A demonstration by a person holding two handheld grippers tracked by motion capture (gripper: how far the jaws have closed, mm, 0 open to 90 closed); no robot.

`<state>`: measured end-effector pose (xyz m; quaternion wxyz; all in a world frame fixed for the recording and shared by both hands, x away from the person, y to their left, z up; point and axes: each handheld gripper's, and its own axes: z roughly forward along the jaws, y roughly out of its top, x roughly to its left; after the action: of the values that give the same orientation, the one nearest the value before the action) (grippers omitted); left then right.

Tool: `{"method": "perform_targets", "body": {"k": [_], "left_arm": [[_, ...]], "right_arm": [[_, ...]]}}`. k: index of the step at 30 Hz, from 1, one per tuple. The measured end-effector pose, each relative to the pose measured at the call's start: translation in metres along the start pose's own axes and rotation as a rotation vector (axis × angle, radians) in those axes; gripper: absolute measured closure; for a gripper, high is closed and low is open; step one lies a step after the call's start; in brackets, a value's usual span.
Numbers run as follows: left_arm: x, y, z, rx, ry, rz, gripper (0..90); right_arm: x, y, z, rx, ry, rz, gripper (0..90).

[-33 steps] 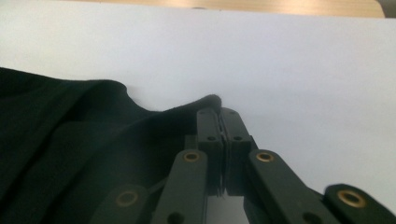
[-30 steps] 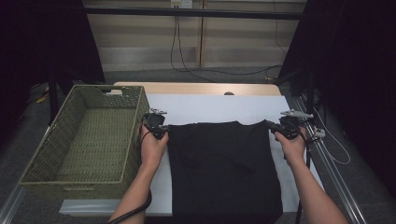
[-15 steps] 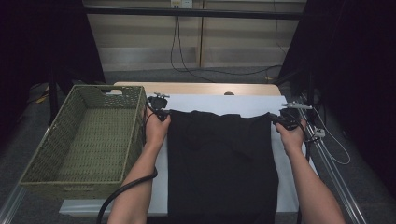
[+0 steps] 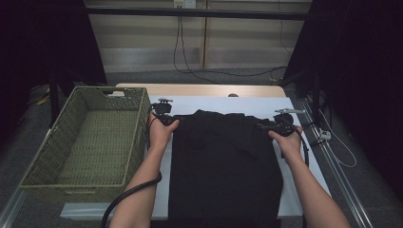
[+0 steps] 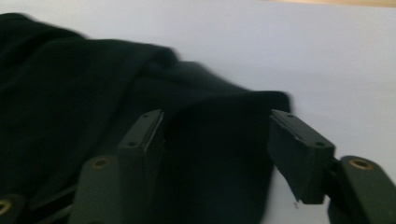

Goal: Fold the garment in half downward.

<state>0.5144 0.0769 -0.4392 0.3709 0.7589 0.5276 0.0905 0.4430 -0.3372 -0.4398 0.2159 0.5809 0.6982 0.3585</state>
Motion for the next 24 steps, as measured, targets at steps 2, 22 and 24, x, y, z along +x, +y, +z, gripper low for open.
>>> {"method": "perform_targets", "body": {"k": [2, 22, 24], "left_arm": [[-0.004, -0.006, -0.004, 0.003, -0.004, 0.015, 31.1], [-0.046, -0.024, -0.038, -0.060, -0.074, 0.150, 20.4], [-0.050, -0.023, -0.040, -0.068, -0.103, 0.156, 22.6]], "right_arm": [[0.010, -0.003, -0.006, -0.022, 0.027, -0.011, 32.7], [0.054, -0.045, -0.037, -0.104, 0.173, -0.031, 39.6], [0.057, -0.043, -0.039, -0.085, 0.166, -0.043, 42.1]]}}
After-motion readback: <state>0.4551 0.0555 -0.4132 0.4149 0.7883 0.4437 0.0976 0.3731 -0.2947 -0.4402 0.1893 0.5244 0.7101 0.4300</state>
